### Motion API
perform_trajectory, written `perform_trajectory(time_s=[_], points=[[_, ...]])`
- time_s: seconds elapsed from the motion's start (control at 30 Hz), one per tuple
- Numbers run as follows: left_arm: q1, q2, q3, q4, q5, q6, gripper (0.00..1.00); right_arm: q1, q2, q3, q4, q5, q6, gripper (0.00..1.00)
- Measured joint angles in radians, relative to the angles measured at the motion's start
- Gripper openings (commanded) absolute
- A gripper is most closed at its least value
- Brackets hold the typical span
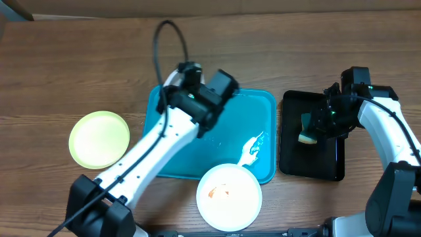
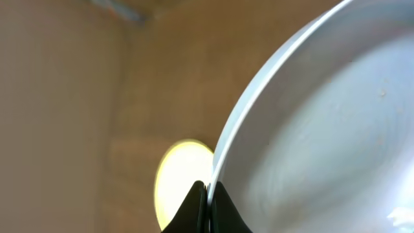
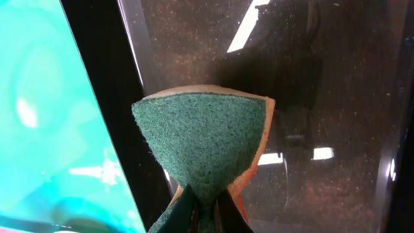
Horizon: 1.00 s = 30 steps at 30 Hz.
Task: Clean dirty plates on tray and stack at the side
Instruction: 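Lift white plate with left gripper and stack it on yellow plate, then release plate and move left gripper to the lower white plate's rim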
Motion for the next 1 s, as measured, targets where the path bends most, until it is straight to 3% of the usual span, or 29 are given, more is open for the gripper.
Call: perform_trajectory(time_s=[0.1,0.33,0.57,0.77,0.93,0.97,1.0], points=[[0.119,-0.014,0.0,-0.058,0.123,-0.064,0.04,0.0,0.0,0.0,0.0,0.0,0.0,0.04],[0.544,-0.093,-0.001,-0.091,0.416,-0.13,0.04,0.0,0.0,0.0,0.001,0.0,-0.001,0.04],[0.901,-0.092,-0.024,-0.073,0.587,-0.148,0.04,0.0,0.0,0.0,0.001,0.0,0.0,0.04],[1.067,-0.029,-0.073,-0.032,0.633,-0.149,0.04,0.0,0.0,0.0,0.001,0.0,0.0,0.04],[1.1,0.041,-0.083,-0.005,0.677,-0.129,0.05,0.0,0.0,0.0,0.0,0.0,0.0,0.04],[1.099,0.049,-0.083,-0.005,0.686,-0.122,0.15,0.0,0.0,0.0,0.001,0.0,-0.001,0.04],[1.099,0.057,-0.083,-0.006,0.694,-0.114,0.36,0.0,0.0,0.0,0.0,0.0,-0.001,0.04]])
